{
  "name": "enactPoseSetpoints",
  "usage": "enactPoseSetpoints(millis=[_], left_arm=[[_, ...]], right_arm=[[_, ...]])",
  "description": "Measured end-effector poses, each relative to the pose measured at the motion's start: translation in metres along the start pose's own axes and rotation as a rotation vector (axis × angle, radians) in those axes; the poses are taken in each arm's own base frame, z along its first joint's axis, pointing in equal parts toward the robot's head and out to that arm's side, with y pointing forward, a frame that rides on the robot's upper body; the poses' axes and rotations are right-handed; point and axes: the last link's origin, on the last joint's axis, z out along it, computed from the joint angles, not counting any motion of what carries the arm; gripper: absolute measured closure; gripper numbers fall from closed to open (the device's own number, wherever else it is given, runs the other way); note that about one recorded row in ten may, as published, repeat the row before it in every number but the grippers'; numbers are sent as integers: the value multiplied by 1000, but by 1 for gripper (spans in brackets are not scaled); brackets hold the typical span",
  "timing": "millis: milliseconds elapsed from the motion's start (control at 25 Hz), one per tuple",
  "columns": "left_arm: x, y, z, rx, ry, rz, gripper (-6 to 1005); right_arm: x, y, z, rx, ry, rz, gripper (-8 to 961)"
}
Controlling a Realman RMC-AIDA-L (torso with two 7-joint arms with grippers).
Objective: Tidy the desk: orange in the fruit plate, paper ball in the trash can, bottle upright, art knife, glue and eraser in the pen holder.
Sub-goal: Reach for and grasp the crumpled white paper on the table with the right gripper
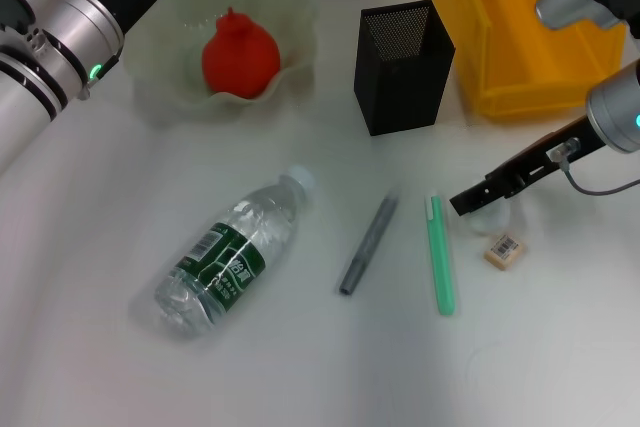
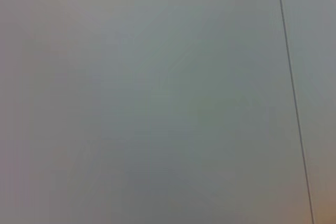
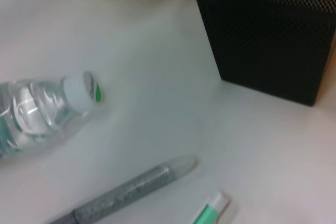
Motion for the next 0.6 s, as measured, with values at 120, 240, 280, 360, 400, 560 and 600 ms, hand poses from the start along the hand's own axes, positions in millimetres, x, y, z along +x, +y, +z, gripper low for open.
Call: enactPoseSetpoints(millis=[120,240,280,360,400,560,600], left_arm=[[1,0,2,-2,3,2,274],[2,0,2,-2,4,3,274],[2,0,2,-2,4,3,273],[2,0,2,-2,4,4,273],[2,0,2,-2,4,4,273],[2,0,2,-1,3,3,273],[1,0,1,-1,3,3,273]], right_arm=[[3,0,0,-1,14,6,237],[3,0,0,-2,16,13,242],[3,0,0,-2,17,15,243],[3,0,0,-2,18,18,263],[4,0,0,0,20,18,280],[6,-3,0,18,37,22,350],[6,-3,0,19,38,23,368]])
